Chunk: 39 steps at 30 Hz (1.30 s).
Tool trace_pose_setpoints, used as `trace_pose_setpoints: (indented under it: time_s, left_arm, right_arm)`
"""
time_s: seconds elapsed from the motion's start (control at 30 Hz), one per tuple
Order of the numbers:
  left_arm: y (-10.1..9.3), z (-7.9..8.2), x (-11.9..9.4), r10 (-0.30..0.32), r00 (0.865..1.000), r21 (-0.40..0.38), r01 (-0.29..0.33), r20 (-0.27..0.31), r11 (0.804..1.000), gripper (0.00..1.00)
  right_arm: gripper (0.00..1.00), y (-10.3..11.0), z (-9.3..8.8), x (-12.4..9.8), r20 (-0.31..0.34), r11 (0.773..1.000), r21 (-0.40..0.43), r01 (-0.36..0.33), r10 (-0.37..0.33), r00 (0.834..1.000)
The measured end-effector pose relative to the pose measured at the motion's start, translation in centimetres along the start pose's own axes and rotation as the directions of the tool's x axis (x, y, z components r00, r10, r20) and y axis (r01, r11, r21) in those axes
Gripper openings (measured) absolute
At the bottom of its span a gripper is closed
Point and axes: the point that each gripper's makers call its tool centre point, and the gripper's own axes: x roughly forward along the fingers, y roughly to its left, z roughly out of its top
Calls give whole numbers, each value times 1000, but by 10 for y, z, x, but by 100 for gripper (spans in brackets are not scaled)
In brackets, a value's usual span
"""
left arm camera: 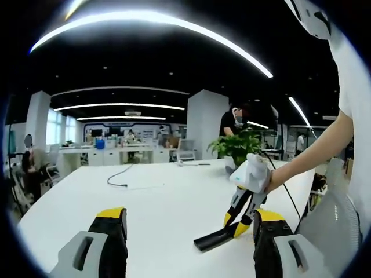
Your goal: Press the specified remote control buttons in sequence, fully releasing each button before pressing the next.
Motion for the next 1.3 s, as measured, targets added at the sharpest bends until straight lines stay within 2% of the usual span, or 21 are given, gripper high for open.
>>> trace_pose_setpoints:
  time_s: [0.27,0.77,1.3]
  left_arm:
    - [-2,-4,1,-9,1000,17,9,-20,1000,93]
    - [-2,-5,2,-9,1000,24,10,-25,1000,93]
    - [-3,-7,2,-13,999,17,14,-33,1000,93]
  right_arm:
    - [20,-17,0,0,-27,1000,0,-5,5,1000]
    - [20,-49,-1,1,-53,1000,23,0,2,999]
    - [20,-65,-1,2,-74,1000,26,-5,7,997]
